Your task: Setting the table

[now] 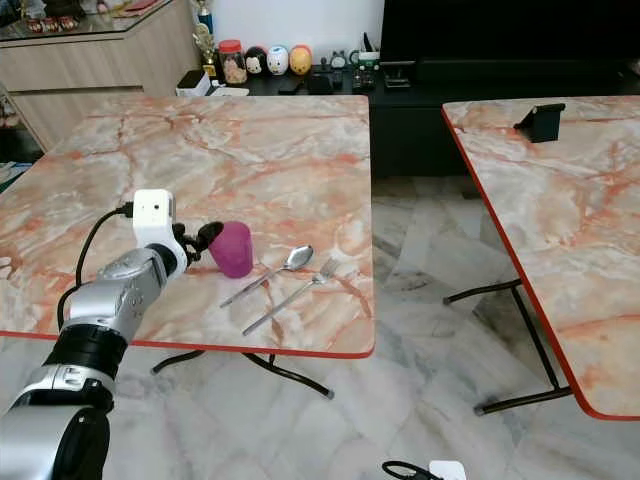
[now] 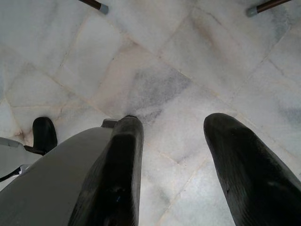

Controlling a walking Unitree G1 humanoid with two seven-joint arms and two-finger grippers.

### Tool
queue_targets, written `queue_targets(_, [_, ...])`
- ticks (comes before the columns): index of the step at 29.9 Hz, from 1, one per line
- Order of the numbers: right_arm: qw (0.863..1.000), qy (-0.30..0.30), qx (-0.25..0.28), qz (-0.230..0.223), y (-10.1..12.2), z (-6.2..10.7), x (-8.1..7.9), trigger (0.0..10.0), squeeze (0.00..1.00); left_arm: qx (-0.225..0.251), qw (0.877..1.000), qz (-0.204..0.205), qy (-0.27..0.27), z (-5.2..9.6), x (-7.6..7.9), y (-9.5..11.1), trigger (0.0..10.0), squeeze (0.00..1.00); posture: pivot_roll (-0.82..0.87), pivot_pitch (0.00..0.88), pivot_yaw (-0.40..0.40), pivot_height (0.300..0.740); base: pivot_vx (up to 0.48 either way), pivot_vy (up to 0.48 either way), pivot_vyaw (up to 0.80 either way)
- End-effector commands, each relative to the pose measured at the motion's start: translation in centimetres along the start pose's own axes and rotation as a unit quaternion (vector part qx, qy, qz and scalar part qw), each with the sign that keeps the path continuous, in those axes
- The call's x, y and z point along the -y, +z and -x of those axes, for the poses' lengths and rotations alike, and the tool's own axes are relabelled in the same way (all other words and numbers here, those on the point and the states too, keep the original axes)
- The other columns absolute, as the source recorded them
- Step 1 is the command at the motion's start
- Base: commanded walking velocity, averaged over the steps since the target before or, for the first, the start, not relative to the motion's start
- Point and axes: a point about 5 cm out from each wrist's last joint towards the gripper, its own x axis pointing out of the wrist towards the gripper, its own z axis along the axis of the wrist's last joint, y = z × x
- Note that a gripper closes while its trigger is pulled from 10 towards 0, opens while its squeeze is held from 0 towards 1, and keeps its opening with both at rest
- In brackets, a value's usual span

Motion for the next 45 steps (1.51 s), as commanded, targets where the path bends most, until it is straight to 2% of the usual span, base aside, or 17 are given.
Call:
queue_targets(1, [1.000,0.002,-0.003,0.000,-0.3,0.0,-0.2,10.0,0.00,-0.014,1.000,0.006,0.002,-0.1,-0.3,-0.1,10.0,0.00,-0.03,0.000,0.054,0.732,0.000,0.000,0.00])
queue_targets(7, [1.000,0.002,-0.004,0.000,-0.3,0.0,-0.2,10.0,0.00,-0.043,0.999,-0.007,-0.007,-0.3,-0.4,-0.3,10.0,0.00,-0.03,0.000,0.055,0.732,0.000,0.000,0.00])
queue_targets(10, [1.000,0.003,-0.004,0.000,-0.3,0.0,-0.2,10.0,0.00,-0.051,0.999,0.007,-0.015,-0.3,-0.3,-0.5,10.0,0.00,-0.03,0.000,0.056,0.732,0.000,0.000,0.00])
queue_targets(18, [1.000,0.003,-0.004,-0.001,-0.3,0.0,-0.2,10.0,0.00,-0.052,0.998,0.009,-0.022,-0.6,0.2,-0.2,10.0,0.00,-0.03,0.000,0.057,0.732,0.000,0.000,0.00])
queue_targets(27, [1.000,0.004,-0.005,-0.001,-0.4,0.0,-0.2,10.0,0.00,-0.042,0.999,0.005,-0.028,-1.3,0.8,1.1,10.0,0.00,-0.04,0.000,0.063,0.732,0.000,0.000,0.00])
queue_targets(45, [1.000,0.005,-0.006,0.001,-0.3,0.0,-0.2,10.0,0.00,-0.040,0.999,-0.015,-0.020,-1.1,0.1,1.8,10.0,0.00,-0.03,0.000,0.060,0.732,0.000,0.000,0.00])
